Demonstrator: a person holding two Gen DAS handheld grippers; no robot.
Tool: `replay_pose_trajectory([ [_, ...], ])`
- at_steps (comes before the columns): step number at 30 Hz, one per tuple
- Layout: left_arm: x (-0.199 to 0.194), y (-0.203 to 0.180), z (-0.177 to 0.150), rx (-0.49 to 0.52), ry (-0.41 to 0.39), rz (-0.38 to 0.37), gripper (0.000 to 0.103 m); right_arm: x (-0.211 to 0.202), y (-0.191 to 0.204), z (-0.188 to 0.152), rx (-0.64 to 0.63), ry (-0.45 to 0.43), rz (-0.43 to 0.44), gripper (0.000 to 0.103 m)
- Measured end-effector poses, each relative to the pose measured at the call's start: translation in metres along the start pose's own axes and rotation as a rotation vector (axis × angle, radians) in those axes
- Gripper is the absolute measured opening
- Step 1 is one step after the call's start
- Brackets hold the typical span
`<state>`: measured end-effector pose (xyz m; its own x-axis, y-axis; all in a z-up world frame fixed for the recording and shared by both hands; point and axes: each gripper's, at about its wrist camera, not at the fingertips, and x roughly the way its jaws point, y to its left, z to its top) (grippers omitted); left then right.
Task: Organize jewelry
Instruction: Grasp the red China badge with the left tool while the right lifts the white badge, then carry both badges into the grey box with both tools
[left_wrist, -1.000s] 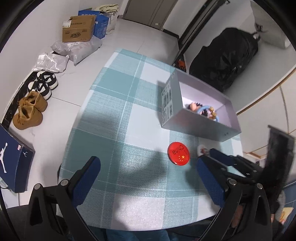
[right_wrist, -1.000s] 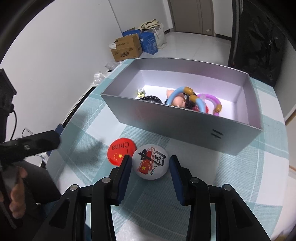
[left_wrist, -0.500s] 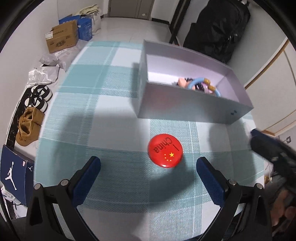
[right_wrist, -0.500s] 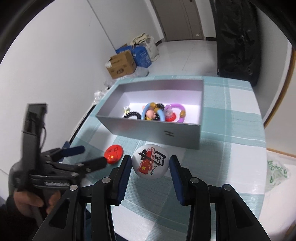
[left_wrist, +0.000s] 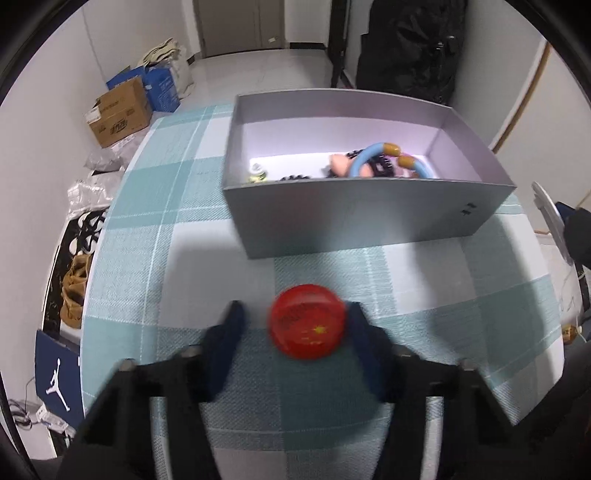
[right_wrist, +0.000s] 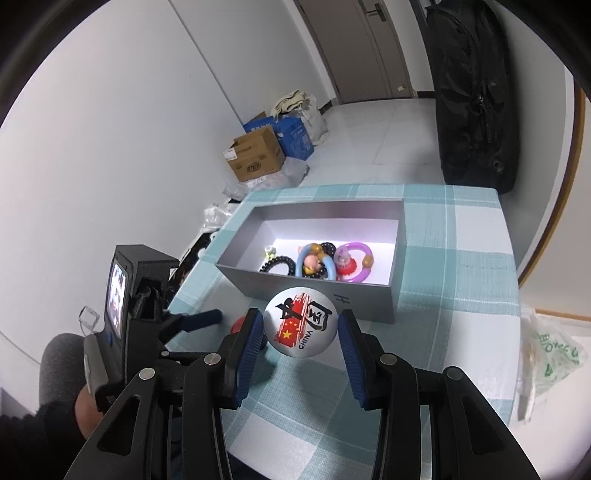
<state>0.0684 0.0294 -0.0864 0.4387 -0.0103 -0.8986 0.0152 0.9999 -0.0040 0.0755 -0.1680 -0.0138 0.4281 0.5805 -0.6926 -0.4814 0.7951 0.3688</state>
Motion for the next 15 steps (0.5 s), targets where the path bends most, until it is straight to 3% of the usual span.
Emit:
replay_pose_trajectory([
  [6, 0.002, -0.003, 0.002, -0.014, 0.009, -0.009, 0.038, -0.004, -0.002, 0.004, 0.014, -0.016, 0.008, 0.041],
  [15, -0.026, -0.003, 0.011, -0.07, -0.067, -0.115, 0.038, -0.007, -0.005, 0.014, 0.034, -0.044, 0.026, 0.041],
])
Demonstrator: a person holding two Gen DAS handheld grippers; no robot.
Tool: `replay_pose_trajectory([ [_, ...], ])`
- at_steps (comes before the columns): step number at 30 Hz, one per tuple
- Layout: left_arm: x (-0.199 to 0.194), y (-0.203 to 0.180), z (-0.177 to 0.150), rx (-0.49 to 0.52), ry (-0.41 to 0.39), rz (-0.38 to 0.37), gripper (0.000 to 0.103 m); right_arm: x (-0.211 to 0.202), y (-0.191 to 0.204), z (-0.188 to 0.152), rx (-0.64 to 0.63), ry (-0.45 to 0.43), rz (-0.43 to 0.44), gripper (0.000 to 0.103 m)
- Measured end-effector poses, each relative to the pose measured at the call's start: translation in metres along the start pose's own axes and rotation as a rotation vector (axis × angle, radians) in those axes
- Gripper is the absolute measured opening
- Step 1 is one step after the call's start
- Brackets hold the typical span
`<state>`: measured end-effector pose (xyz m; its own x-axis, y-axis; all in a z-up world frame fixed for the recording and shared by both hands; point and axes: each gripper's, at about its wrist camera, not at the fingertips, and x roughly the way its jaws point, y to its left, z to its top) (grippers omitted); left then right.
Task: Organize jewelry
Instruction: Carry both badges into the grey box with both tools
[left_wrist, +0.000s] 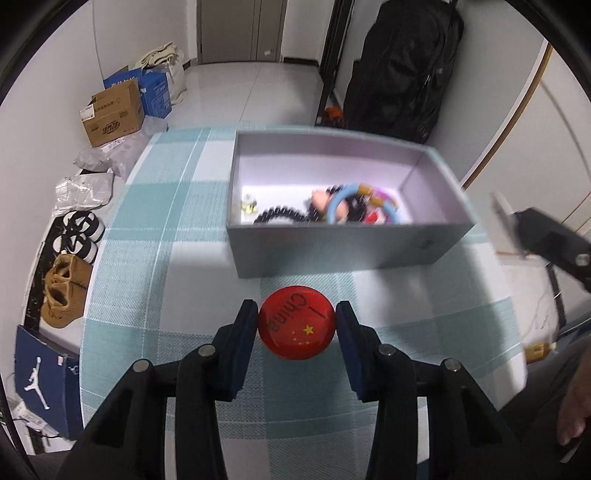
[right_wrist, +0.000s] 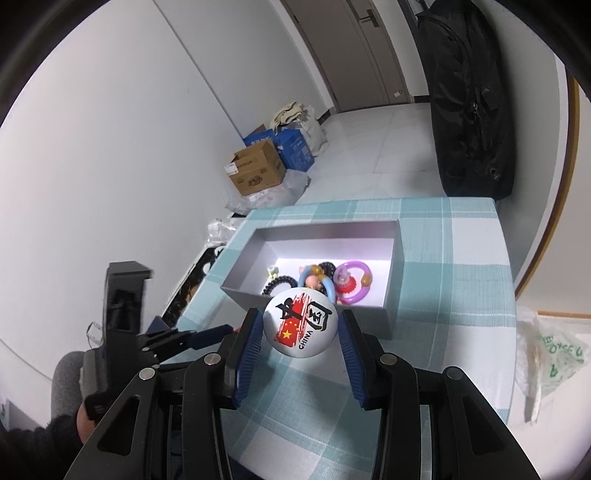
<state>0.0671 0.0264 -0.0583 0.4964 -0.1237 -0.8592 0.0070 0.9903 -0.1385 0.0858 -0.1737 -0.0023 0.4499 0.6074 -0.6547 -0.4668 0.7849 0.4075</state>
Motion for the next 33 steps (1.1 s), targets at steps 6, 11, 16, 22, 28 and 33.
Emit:
replay_pose_trajectory([
  [6, -0.009, -0.002, 0.011, -0.019, -0.044, -0.063, 0.038, 0.003, -0.003, 0.011, 0.025, -0.016, 0.017, 0.041],
  [11, -0.008, 0.001, 0.022, -0.044, -0.059, -0.111, 0.038, 0.008, -0.005, 0.018, 0.035, -0.014, 0.022, 0.041],
  [16, -0.011, 0.002, 0.031, -0.054, -0.076, -0.156, 0.038, 0.012, -0.01, 0.027, 0.052, -0.018, 0.03, 0.041],
  [22, -0.007, 0.007, 0.04, -0.102, -0.077, -0.192, 0.038, 0.016, -0.013, 0.034, 0.067, -0.022, 0.043, 0.041],
  [28, -0.001, 0.007, 0.049, -0.128, -0.071, -0.207, 0.038, 0.023, -0.018, 0.038, 0.088, -0.015, 0.049, 0.041],
  [33, 0.007, 0.006, 0.056, -0.132, -0.055, -0.201, 0.038, 0.031, -0.025, 0.043, 0.113, -0.007, 0.051, 0.041],
])
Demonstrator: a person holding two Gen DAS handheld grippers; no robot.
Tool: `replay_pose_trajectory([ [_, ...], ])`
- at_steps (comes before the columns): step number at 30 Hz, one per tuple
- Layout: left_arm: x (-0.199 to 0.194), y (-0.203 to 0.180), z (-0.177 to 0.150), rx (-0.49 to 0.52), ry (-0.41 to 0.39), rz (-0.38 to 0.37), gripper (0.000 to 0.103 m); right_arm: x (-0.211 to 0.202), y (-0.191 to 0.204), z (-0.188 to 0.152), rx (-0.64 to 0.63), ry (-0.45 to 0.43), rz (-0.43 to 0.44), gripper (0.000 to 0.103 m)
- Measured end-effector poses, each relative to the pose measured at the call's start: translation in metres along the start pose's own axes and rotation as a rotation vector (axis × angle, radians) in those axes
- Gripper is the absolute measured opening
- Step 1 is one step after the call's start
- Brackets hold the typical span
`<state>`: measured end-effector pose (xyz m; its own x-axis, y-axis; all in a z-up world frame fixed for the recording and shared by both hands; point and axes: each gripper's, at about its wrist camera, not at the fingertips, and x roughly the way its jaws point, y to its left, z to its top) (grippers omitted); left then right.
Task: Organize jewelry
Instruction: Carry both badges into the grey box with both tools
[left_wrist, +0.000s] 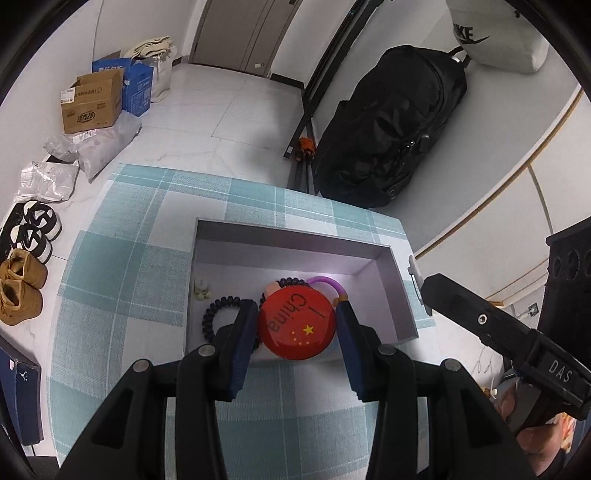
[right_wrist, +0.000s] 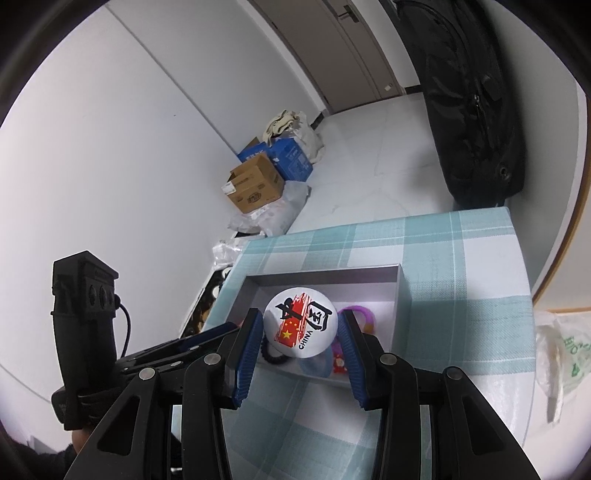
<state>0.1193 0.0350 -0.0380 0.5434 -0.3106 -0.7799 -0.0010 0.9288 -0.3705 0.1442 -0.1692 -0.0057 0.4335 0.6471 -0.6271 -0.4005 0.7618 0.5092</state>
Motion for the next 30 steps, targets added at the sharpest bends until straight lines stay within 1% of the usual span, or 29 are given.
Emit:
replay_pose_trajectory([
  [3, 0.005, 0.0, 0.004, -0.004, 0.01, 0.002, 0.038, 0.005, -0.002, 0.003, 0.008, 0.002, 0.0, 0.041],
  [6, 0.008, 0.003, 0.006, -0.022, 0.025, -0.018, 0.038, 0.008, -0.004, 0.006, 0.015, -0.001, -0.003, 0.041],
  [9, 0.013, 0.003, 0.008, -0.02, 0.033, -0.007, 0.038, 0.012, -0.005, 0.01, 0.017, -0.008, -0.008, 0.041],
  [15, 0.023, 0.007, 0.013, -0.03, 0.057, -0.008, 0.038, 0.02, -0.006, 0.017, 0.015, -0.008, -0.007, 0.041],
  [21, 0.026, 0.006, 0.014, -0.025, 0.068, -0.006, 0.038, 0.026, -0.011, 0.015, 0.035, 0.015, -0.014, 0.041],
  [30, 0.028, 0.005, 0.011, -0.017, 0.084, 0.0, 0.038, 0.027, -0.011, 0.012, 0.035, 0.029, -0.022, 0.041],
])
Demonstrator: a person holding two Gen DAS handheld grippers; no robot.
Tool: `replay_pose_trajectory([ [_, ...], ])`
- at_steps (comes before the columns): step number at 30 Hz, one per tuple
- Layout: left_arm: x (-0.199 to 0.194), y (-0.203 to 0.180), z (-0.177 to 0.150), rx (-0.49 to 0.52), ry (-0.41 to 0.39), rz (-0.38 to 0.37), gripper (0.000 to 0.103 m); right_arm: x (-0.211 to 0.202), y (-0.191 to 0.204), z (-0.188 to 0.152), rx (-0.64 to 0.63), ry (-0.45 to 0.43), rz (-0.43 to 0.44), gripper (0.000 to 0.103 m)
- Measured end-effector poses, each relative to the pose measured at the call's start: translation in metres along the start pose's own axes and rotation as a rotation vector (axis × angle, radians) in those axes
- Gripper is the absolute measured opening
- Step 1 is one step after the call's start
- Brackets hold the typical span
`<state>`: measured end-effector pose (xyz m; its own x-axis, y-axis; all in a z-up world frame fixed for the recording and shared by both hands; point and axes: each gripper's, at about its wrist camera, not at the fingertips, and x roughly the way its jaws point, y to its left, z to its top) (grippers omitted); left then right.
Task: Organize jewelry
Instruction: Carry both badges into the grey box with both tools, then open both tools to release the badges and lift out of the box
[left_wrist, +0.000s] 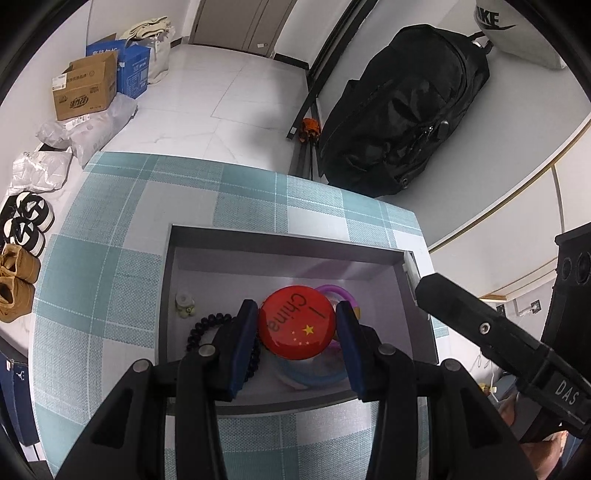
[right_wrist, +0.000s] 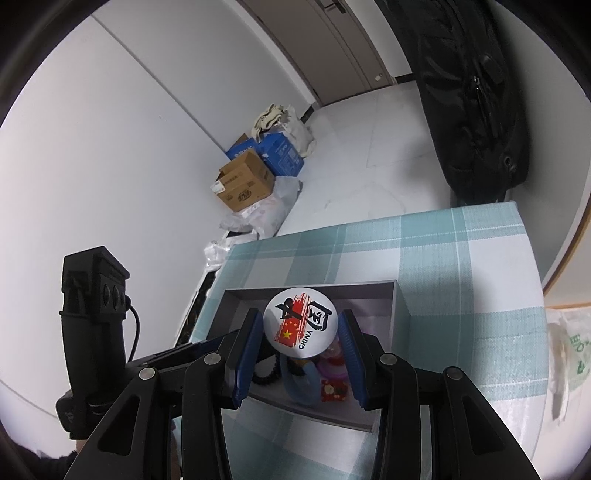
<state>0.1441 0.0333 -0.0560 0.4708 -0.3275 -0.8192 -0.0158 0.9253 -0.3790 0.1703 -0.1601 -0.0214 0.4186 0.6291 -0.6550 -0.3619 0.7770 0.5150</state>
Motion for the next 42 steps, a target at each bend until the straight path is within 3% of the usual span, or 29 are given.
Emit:
replay_pose_trajectory([
  [3, 0.001, -0.003, 0.001, 0.008, -0.002, 0.009, 0.038, 0.001, 0.003, -0.001, -0.023, 0.004, -0.038, 0.041],
  [11, 0.003, -0.009, 0.002, 0.029, 0.012, -0.01, 0.038, -0.005, 0.006, -0.002, -0.036, -0.017, -0.042, 0.042],
  [13, 0.003, -0.01, 0.002, 0.04, 0.012, 0.006, 0.042, -0.007, 0.006, -0.003, -0.035, -0.024, -0.04, 0.042],
  [18, -0.002, -0.013, 0.0, 0.043, -0.015, -0.005, 0.063, -0.012, 0.004, -0.005, -0.029, -0.038, -0.046, 0.043],
  [23, -0.008, -0.016, 0.0, 0.058, -0.04, 0.012, 0.065, -0.022, 0.006, -0.006, -0.032, -0.067, -0.045, 0.043],
  [33, -0.036, -0.026, -0.006, 0.087, -0.146, 0.04, 0.065, -0.048, 0.011, -0.012, -0.069, -0.144, -0.066, 0.056],
  [42, -0.067, -0.026, -0.02, 0.094, -0.264, 0.047, 0.065, -0.069, 0.026, -0.026, -0.134, -0.204, -0.048, 0.077],
])
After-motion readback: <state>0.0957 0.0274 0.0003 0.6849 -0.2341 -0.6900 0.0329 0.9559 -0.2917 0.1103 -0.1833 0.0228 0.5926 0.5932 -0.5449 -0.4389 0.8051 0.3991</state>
